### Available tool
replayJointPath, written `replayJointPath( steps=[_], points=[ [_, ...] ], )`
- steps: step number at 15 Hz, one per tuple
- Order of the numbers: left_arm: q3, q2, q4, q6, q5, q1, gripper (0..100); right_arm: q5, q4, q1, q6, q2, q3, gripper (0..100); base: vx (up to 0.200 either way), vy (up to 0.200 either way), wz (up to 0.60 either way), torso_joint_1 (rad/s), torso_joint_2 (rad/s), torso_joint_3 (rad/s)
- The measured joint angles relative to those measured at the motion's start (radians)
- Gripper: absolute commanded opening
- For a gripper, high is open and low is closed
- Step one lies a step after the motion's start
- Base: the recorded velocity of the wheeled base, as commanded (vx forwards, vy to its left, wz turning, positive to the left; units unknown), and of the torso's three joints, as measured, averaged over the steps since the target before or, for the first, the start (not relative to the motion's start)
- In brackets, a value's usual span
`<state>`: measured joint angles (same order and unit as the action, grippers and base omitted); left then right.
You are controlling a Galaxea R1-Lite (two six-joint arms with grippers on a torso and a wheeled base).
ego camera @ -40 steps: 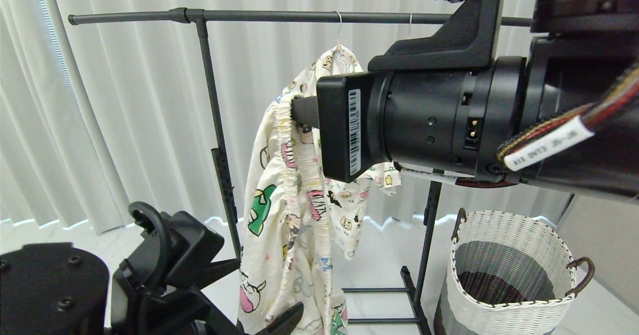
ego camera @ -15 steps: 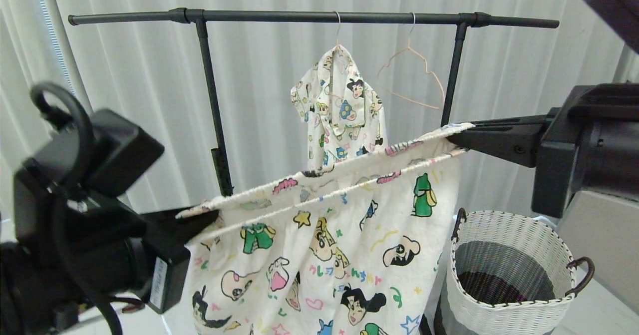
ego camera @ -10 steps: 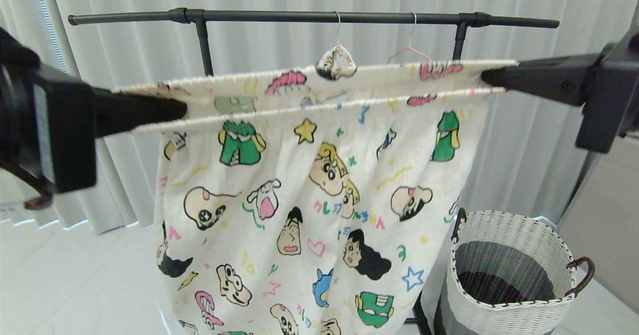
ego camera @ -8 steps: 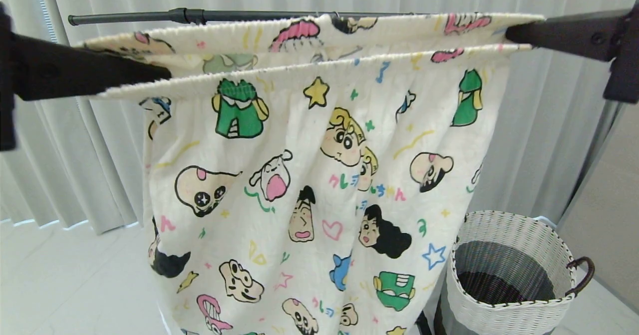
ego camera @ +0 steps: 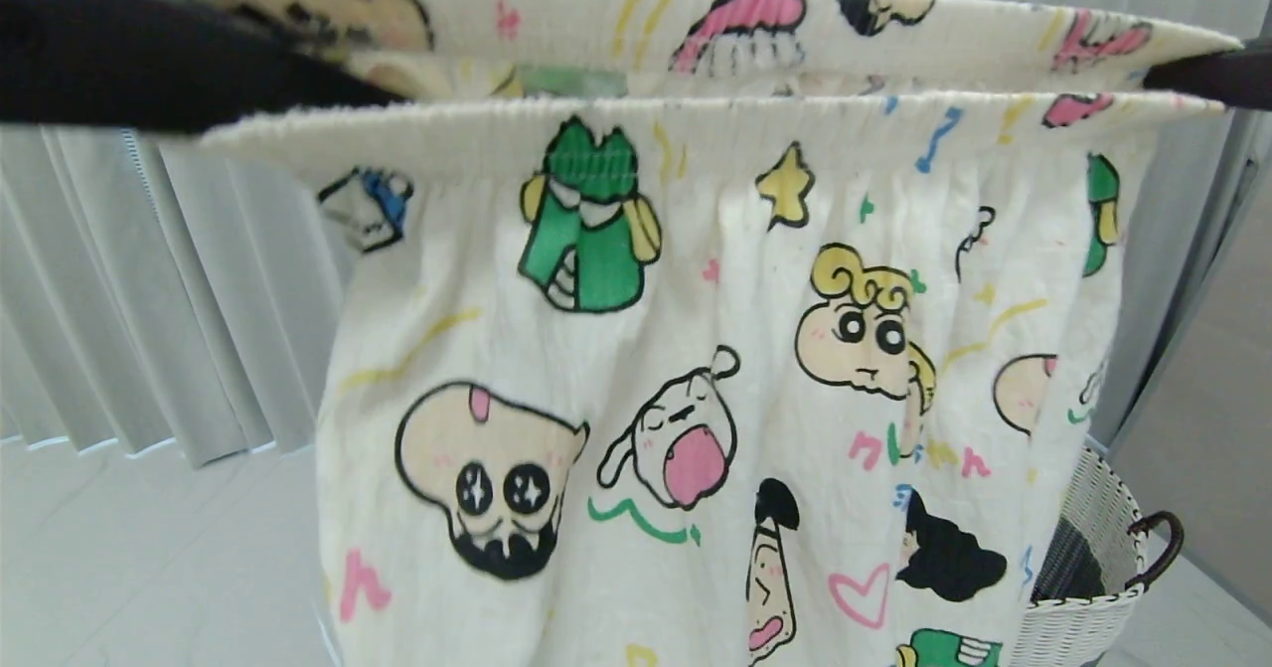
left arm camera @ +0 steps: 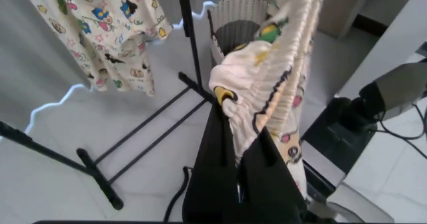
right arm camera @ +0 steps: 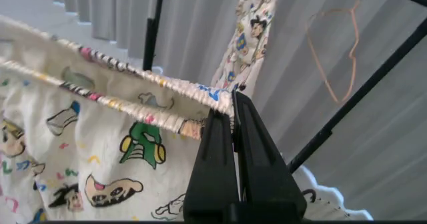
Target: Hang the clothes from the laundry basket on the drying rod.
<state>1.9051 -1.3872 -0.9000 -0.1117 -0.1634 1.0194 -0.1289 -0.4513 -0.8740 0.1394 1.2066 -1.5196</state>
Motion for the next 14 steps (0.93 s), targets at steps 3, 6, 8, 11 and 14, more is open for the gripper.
replayJointPath(
  steps=[3, 6, 8, 11, 14],
  points=[
    [0.001, -0.054, 0.150, 0.003, 0.000, -0.033, 0, 0.210, -0.212, -0.008, 0.000, -0.089, -0.017, 0, 0.000, 0.000, 0.00, 0.000, 0.00, 0.000],
    [0.000, -0.097, 0.195, 0.003, 0.000, -0.060, 0, 0.277, -0.255, -0.089, 0.000, -0.139, -0.020, 0, 0.000, 0.000, 0.00, 0.000, 0.00, 0.000],
    [0.000, -0.116, 0.213, 0.003, -0.002, -0.064, 0, 0.283, -0.262, -0.190, -0.005, -0.144, -0.015, 0, 0.000, 0.000, 0.00, 0.000, 0.00, 0.000],
    [-0.002, -0.127, 0.214, 0.002, -0.001, -0.066, 0, 0.284, -0.265, -0.267, -0.008, -0.133, 0.007, 0, 0.000, 0.000, 0.00, 0.000, 0.00, 0.000],
    [-0.014, -0.120, 0.208, 0.001, 0.001, -0.064, 0, 0.281, -0.267, -0.275, -0.008, -0.137, 0.023, 0, 0.000, 0.000, 0.00, 0.000, 0.00, 0.000]
  ],
)
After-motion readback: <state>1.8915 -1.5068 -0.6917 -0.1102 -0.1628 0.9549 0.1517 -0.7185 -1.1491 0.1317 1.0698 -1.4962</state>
